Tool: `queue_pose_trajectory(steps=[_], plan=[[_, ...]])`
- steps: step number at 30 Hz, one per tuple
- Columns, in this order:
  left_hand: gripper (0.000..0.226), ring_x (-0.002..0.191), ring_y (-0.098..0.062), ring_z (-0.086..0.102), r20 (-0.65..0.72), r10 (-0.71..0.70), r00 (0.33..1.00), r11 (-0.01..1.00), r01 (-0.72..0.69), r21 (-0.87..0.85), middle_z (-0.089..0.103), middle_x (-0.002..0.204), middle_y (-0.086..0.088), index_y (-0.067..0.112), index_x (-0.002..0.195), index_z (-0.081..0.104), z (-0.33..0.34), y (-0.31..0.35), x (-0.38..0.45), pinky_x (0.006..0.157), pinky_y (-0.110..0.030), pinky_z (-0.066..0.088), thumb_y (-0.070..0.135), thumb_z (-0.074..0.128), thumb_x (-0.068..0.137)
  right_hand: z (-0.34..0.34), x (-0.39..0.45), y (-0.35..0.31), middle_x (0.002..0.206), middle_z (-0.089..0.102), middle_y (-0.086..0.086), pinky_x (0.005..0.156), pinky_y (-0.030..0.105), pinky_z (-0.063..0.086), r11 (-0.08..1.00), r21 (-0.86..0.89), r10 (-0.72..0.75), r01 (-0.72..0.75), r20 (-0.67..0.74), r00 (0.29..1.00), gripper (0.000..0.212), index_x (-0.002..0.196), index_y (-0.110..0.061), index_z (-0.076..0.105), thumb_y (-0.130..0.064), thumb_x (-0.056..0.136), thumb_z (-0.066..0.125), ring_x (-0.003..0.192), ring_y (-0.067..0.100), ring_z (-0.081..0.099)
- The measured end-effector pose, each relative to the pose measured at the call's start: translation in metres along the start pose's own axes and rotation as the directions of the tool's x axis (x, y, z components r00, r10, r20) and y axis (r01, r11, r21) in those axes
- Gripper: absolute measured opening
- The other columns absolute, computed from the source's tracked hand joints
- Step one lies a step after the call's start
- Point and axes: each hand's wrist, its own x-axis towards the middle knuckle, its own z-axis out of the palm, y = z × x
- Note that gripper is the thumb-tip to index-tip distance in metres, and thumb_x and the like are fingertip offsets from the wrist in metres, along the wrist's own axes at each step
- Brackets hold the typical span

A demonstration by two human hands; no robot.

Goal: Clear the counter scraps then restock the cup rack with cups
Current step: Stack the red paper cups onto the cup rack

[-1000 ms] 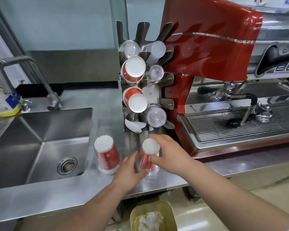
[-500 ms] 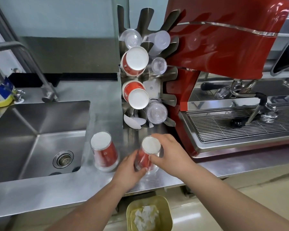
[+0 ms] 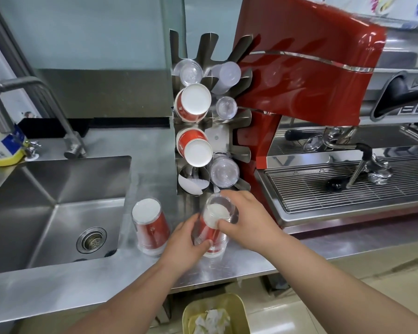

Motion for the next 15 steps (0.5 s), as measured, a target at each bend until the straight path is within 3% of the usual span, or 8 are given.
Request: queue_pose_trajectory(steps=[4,8,12,15], plan=[[0.072,0.112,-0.013,0.056,-0.049,0.061,0.997,0.998,-0.062,-0.024,0.056,0.123,0.005,0.039,0.14,0.041,-0.012,0.018,-0.003,0.098,-0.034,0.047,0.038,0.072,0.074,-0.015,0.0,-0.01,0.135,0.043,-0.005,0.097,0.02,0.039,0.999,-0.037,-0.028,0.026,-0.039,0.999,0.073,0.143,-0.031,0.04,-0.033,0.078,0.072,0.115,0.011,0.051],[0.071,0.114,-0.007,0.056,-0.092,0.107,0.99,0.992,-0.113,-0.062,0.056,0.124,0.009,0.045,0.135,0.043,-0.024,0.036,-0.005,0.099,-0.033,0.047,0.048,0.067,0.068,-0.034,-0.001,-0.025,0.134,0.044,-0.003,0.097,0.016,0.034,0.994,-0.051,-0.102,0.098,-0.089,0.991,0.071,0.143,-0.028,0.042,-0.032,0.078,0.072,0.121,0.011,0.048],[0.074,0.119,-0.005,0.055,-0.128,0.141,0.982,0.98,-0.157,-0.121,0.055,0.131,0.011,0.047,0.138,0.042,-0.033,0.043,-0.007,0.101,-0.039,0.048,0.052,0.069,0.069,-0.049,-0.008,-0.042,0.128,0.043,-0.008,0.102,0.024,0.041,0.986,-0.043,-0.165,0.16,-0.135,0.977,0.07,0.141,-0.032,0.043,-0.036,0.077,0.071,0.118,0.009,0.049],[0.062,0.115,0.001,0.057,-0.178,0.165,0.97,0.966,-0.196,-0.171,0.061,0.123,0.018,0.046,0.131,0.049,-0.042,0.054,-0.022,0.096,-0.023,0.048,0.037,0.074,0.075,-0.057,-0.014,-0.055,0.12,0.043,-0.014,0.1,0.025,0.045,0.973,-0.006,-0.228,0.23,-0.166,0.959,0.067,0.137,-0.036,0.046,-0.037,0.075,0.072,0.111,-0.001,0.047]])
